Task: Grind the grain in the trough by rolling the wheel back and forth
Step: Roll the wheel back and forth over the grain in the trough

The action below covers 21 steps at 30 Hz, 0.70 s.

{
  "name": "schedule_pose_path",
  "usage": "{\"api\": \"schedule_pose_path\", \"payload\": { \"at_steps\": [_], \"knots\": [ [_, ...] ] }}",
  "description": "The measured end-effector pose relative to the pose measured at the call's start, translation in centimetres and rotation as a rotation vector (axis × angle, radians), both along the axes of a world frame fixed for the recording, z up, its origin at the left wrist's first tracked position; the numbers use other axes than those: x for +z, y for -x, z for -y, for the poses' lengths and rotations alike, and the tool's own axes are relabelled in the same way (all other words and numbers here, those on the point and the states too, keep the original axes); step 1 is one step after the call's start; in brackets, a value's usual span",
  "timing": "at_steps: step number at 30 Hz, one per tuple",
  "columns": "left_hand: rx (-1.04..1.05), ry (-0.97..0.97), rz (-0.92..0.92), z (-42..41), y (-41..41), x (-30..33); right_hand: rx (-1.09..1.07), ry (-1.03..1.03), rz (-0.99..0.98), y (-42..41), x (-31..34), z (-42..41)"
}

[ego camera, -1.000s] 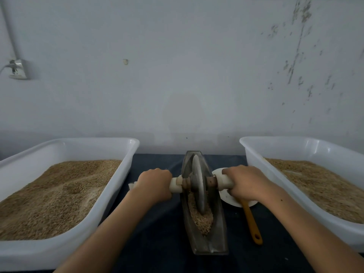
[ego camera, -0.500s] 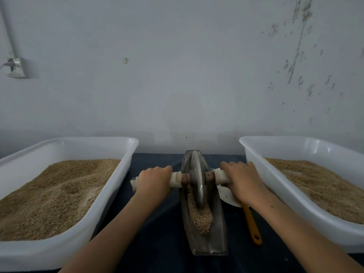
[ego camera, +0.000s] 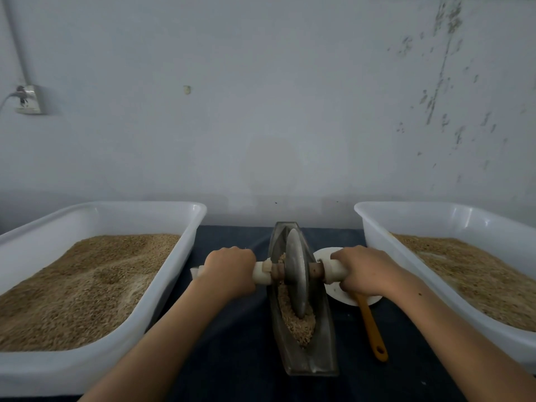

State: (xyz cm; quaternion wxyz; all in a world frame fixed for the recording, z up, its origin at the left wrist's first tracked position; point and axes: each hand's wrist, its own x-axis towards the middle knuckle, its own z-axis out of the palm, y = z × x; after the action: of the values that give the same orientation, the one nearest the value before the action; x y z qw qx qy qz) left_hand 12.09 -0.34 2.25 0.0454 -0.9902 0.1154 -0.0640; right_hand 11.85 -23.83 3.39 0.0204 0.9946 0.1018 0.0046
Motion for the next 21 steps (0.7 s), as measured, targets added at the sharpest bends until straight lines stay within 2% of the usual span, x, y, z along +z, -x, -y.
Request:
{"api": "schedule_pose_path", "payload": {
  "at_steps": [3, 7, 10, 14, 21],
  "knots": [
    [-0.001, -0.006, 0.073, 0.1, -0.1, -0.2, 0.008, -0.022, 0.058, -0.2, -0.7, 0.1],
    [0.011, 0.060, 0.161, 0.2, -0.2, -0.9, 0.060, -0.053, 0.300, -0.5, -1.7, -0.1],
    [0.000, 0.104, 0.199, 0.0, -0.2, -1.2, 0.086, -0.046, 0.385, -0.6, -2.0, -0.2],
    [0.011, 0.090, 0.182, 0.1, -0.2, -1.1, 0.076, -0.038, 0.360, -0.6, -1.9, -0.2],
    [-0.004, 0.024, -0.044, -0.3, -0.1, 0.0, -0.002, 0.023, 0.079, 0.0, -0.1, -0.3]
  ]
}}
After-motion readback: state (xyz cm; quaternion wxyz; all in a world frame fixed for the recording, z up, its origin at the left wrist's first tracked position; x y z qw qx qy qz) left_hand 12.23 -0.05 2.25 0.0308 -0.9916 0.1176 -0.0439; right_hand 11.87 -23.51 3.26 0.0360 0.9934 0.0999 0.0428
